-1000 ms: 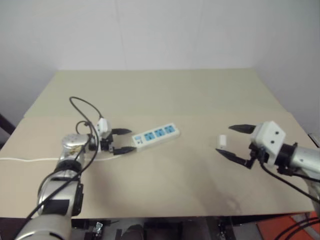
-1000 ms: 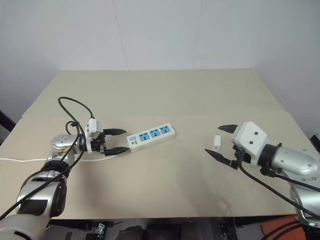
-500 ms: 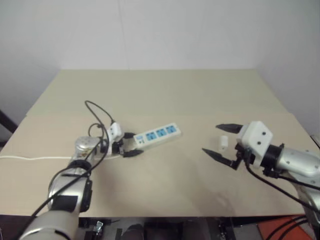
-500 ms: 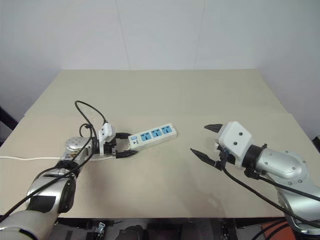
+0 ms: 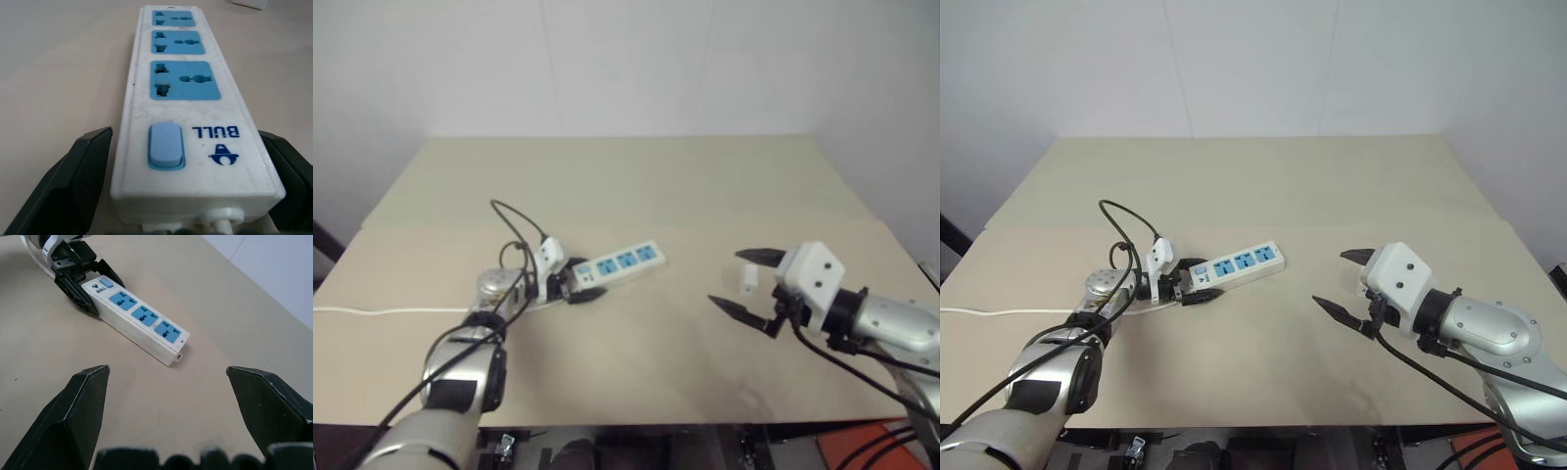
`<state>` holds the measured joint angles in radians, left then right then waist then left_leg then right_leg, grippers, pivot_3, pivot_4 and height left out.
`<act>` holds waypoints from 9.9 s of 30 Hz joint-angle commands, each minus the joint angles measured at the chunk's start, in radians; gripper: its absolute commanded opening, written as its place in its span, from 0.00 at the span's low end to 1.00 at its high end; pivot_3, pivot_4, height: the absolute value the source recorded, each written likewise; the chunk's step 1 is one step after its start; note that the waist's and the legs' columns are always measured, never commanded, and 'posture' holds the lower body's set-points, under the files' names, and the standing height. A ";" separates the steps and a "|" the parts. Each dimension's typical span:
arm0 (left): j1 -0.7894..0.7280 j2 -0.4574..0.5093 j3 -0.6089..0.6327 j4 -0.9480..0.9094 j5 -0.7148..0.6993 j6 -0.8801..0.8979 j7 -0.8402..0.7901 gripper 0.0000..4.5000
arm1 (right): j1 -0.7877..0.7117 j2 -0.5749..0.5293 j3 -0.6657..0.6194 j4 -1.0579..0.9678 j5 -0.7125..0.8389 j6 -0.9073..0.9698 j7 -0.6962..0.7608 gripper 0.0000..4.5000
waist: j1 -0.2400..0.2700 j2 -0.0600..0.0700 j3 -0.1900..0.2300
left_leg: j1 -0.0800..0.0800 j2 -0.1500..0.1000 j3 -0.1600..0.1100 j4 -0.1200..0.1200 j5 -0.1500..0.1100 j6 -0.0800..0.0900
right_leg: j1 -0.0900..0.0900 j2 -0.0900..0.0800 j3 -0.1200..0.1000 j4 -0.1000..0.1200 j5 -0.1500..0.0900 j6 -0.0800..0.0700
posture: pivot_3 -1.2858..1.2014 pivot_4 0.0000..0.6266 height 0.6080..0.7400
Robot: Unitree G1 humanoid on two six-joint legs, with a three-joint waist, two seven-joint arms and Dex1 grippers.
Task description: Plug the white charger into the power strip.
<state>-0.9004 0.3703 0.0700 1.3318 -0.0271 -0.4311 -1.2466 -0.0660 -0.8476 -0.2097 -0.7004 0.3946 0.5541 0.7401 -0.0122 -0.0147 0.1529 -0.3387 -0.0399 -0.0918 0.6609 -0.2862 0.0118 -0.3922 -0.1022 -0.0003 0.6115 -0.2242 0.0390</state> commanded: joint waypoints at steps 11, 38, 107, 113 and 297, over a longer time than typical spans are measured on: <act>0.028 0.004 0.032 -0.022 -0.006 -0.016 -0.063 0.74 | -0.018 -0.001 0.002 0.022 -0.030 -0.037 -0.001 1.00 | -0.001 0.000 0.000 | 0.001 0.000 0.000 0.000 0.000 0.000 | 0.001 0.000 0.000 0.001 0.000 0.000 | 0.52 0.24 1.00; 0.084 -0.058 -0.090 -0.225 -0.107 -0.091 -0.368 0.74 | -0.976 -0.107 0.765 1.347 -0.716 -1.706 0.711 1.00 | -0.020 0.000 0.001 | -0.003 0.001 0.012 0.000 0.001 -0.001 | -0.010 0.001 0.010 0.001 0.001 0.001 | 0.52 0.24 1.00; 0.157 -0.001 -0.147 -0.357 -0.087 -0.037 -0.329 0.74 | -1.357 0.224 0.320 2.464 -0.879 -1.857 0.285 0.25 | -0.061 0.006 -0.003 | -0.012 0.003 0.016 0.001 0.005 -0.007 | -0.024 0.006 0.018 0.014 0.005 -0.003 | 0.52 0.24 1.00; 0.166 0.007 -0.161 -0.376 -0.083 -0.011 -0.318 0.74 | -1.412 0.238 -0.042 2.646 -0.714 -1.687 0.614 0.25 | -0.060 0.006 -0.003 | -0.010 0.004 0.016 0.001 0.004 -0.006 | -0.022 0.007 0.018 0.014 0.006 -0.003 | 0.52 0.24 1.00; 0.104 0.003 -0.190 -0.246 -0.036 -0.061 -0.243 0.74 | -1.064 0.530 -0.609 2.795 -1.234 -1.454 0.423 0.25 | -0.072 -0.006 -0.011 | 0.015 0.005 0.013 -0.002 0.003 -0.005 | 0.007 0.007 0.019 0.000 0.008 0.000 | 0.52 0.24 1.00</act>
<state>-0.7809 0.3714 -0.1201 1.1028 -0.0790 -0.4795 -1.5037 -1.1491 -0.3232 -0.8709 2.0697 -0.8188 -0.9716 1.1855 -0.0840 -0.0205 0.1420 -0.3233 -0.0351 -0.0791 0.6590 -0.2837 0.0065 -0.3852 -0.0950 0.0190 0.6119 -0.2162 0.0391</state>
